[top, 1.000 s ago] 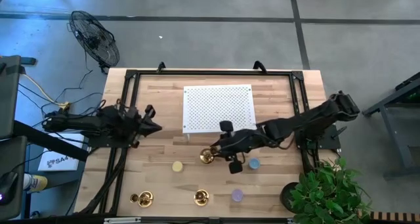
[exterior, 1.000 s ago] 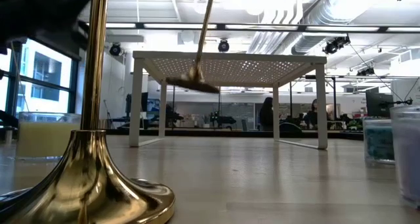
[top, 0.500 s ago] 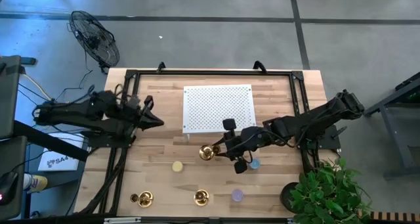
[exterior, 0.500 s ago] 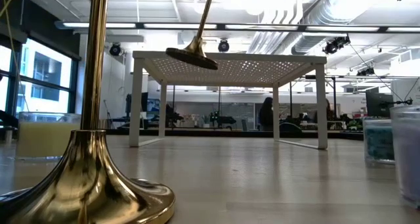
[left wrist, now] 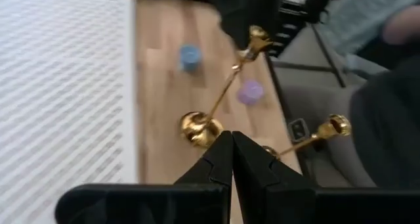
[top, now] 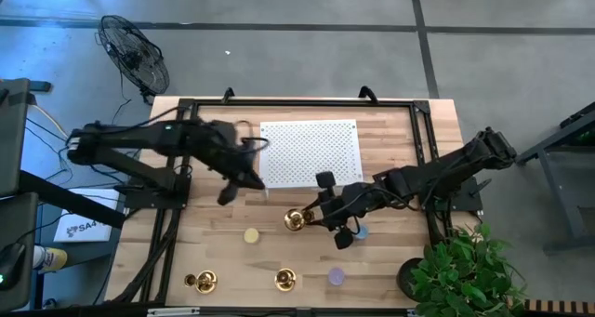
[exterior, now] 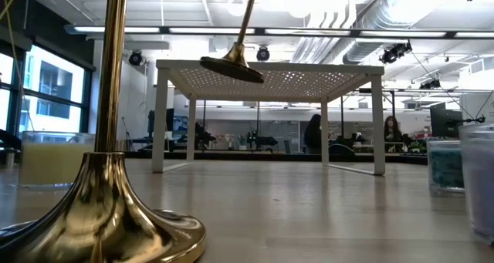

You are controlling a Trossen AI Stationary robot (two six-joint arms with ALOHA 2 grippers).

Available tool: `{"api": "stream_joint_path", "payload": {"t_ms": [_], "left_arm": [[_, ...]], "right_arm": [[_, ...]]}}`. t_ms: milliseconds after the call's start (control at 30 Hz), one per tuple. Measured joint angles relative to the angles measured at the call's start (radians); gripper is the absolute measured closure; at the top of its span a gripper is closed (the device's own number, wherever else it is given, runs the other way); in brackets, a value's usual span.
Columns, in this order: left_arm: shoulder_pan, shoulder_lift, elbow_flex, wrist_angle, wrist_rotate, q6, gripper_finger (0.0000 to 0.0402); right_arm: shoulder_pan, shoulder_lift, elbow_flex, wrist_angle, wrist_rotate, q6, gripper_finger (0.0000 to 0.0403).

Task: Pick & Place candle stick holders
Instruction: Put the top yellow candle holder on the shelf

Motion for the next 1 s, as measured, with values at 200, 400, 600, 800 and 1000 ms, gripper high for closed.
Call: {"api": "stream_joint_path", "payload": {"t_ms": [200,400,600,800,1000], "left_arm": [[-0.07,0.139,0.072,0.015,0.038,0.045,0.0399],[-0.099,0.189,0.092,0.014,-0.084,0.081,0.0399],[-0.098,0.189,0.092,0.02,-0.192,0.132,0.0383],[-0.098,0.189,0.092,0.067,-0.218,0.15,0.0301],[-0.098,0.189,0.092,0.102,-0.218,0.15,0.0229]], "right_arm": [[0.016,-0.012,0.0,0.009,0.011,-0.004,0.0271],[0.047,-0.072,0.001,0.006,0.059,-0.018,0.0271],[0.071,-0.092,0.001,-0.006,0.094,-0.02,0.0271],[0.077,-0.092,0.001,-0.034,0.124,-0.018,0.0271],[0.077,-0.092,0.001,-0.012,0.125,-0.053,0.0271]]}}
